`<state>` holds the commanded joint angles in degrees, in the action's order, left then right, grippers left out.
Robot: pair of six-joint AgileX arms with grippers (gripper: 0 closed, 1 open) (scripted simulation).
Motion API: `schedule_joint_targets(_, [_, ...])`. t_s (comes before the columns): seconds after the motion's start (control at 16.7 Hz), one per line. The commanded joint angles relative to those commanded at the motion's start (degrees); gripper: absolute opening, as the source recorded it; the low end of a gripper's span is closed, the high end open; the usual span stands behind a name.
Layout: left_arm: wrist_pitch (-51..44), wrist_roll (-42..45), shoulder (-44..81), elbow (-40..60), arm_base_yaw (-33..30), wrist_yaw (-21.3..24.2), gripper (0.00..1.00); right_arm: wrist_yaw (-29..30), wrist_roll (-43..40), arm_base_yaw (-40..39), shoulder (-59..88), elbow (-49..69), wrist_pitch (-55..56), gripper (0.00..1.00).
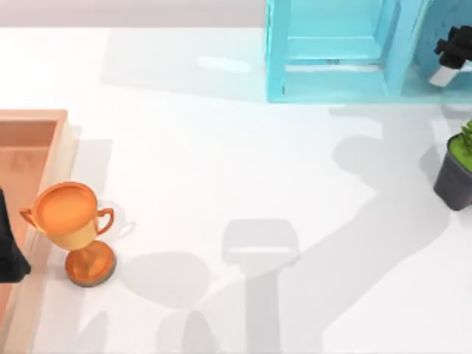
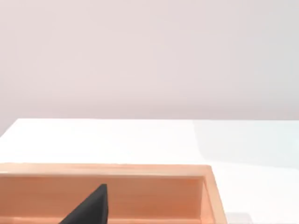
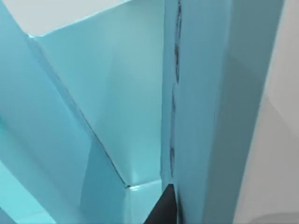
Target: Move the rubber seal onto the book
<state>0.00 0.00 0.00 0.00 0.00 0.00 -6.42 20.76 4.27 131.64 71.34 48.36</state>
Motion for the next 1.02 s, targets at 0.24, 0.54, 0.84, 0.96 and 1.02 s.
schedule_joint_targets(0.24, [0.0,0.0,0.0,0.0,0.0,0.0,1.0,0.01,-0.1,1.06,-8.56,-3.83,-5.93,0.0])
schedule_joint_targets(0.54, [0.0,0.0,0.0,0.0,0.0,0.0,1.0,-0.67,-0.32,1.56,-30.98,-12.92,-19.06,0.0])
schedule_joint_targets(0.84, [0.0,0.0,0.0,0.0,0.0,0.0,1.0,-2.07,-0.35,1.95,-53.91,-21.2,-32.06,0.0])
schedule_joint_targets(0.96, [0.0,0.0,0.0,0.0,0.0,0.0,1.0,-2.61,-0.41,1.98,-59.66,-23.47,-35.78,0.0])
schedule_joint_targets(1.02, [0.0,0.0,0.0,0.0,0.0,0.0,1.0,-2.84,-0.43,1.97,-61.63,-24.27,-37.12,0.0])
